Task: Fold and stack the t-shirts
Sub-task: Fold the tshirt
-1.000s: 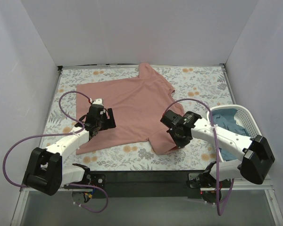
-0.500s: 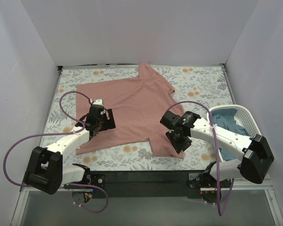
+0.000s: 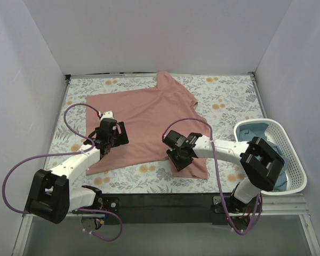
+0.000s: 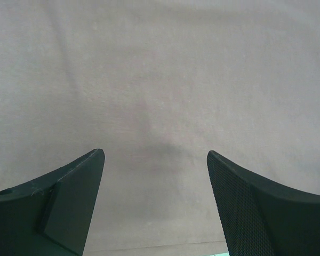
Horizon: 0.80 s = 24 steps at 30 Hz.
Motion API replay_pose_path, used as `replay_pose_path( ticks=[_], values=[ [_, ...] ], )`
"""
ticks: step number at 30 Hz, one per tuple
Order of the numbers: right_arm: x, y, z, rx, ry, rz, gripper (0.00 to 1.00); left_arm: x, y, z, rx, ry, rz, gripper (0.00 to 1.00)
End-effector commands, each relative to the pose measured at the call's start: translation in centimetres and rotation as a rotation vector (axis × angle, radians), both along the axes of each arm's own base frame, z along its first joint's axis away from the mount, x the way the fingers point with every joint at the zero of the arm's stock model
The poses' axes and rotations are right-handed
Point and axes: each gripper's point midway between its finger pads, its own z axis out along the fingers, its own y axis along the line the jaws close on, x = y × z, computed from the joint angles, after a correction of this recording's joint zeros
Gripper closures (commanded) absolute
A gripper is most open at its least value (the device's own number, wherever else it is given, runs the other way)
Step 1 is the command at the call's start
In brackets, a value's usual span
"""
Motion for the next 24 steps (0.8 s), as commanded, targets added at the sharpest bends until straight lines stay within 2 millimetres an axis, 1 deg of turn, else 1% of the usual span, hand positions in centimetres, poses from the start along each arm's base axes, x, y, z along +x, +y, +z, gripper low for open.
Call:
replay_pose_path(
  ticks=[1,3,4,5,7,8,9,11,13,15,16,17,18,19,20,22,23,24],
  values=[
    [-0.6,2.1,-1.5,0.022,0.001,0.051,0.66,0.7,0.5,1.6,0.013,-0.053,0.033,0.23],
    [-1.9,2.6,-2.2,0.008,0.03,0.078,0.66,0.7,0.6,1.6,0.017,-0.05,0.038,0.23],
    [-2.6,2.6,-2.9,-0.007,0.058,0.086,0.66,0.7,0.7,1.6,0.019,-0.051,0.04,0.23],
    [-3.6,3.3,-2.9,0.001,0.081,0.112,0.66,0.7,0.7,1.6,0.019,-0.052,0.039,0.23],
    [-4.6,3.7,-3.2,-0.008,0.104,0.133,0.66,0.6,0.8,1.6,0.022,-0.051,0.045,0.23],
    [-5.1,4.2,-3.1,-0.01,0.104,0.155,0.66,0.7,0.9,1.6,0.025,-0.052,0.048,0.23],
    [-5.1,4.7,-2.7,-0.003,0.1,0.164,0.66,0.6,1.0,1.6,0.028,-0.051,0.053,0.23],
    [-5.2,4.9,-2.1,-0.007,0.099,0.181,0.65,0.7,1.1,1.6,0.034,-0.051,0.059,0.23],
    [-4.5,5.6,-0.4,0.029,0.066,0.196,0.64,0.6,1.5,1.6,0.047,-0.049,0.077,0.23],
    [-3.2,5.8,1.1,0.058,0.033,0.181,0.64,0.6,1.8,1.6,0.054,-0.05,0.093,0.23],
    [-2.3,5.9,2.5,0.086,0.002,0.167,0.64,0.7,2.1,1.7,0.065,-0.052,0.108,0.23],
    [-0.3,5.2,3.2,0.094,-0.031,0.123,0.63,0.6,2.4,1.7,0.071,-0.054,0.126,0.23],
    [0.9,4.7,3.7,0.104,-0.053,0.097,0.63,0.6,2.7,1.7,0.08,-0.05,0.142,0.23],
    [2.2,4.2,4.8,0.131,-0.081,0.068,0.63,0.7,2.9,1.7,0.089,-0.05,0.158,0.23],
    [4.9,2.4,5.2,0.131,-0.108,-0.004,0.62,0.8,3.3,1.7,0.082,-0.048,0.18,0.23],
    [7.9,0.8,6.3,0.163,-0.171,-0.076,0.62,0.8,3.4,1.1,0.064,-0.012,0.193,0.23],
    [10.5,-1.2,6.6,0.184,-0.191,-0.163,0.62,0.9,4.0,0.9,0.053,0.002,0.219,0.23],
    [12.4,-1.6,7.6,0.24,-0.239,-0.202,0.62,0.9,4.2,0.6,0.047,0.024,0.233,0.23]
  ],
)
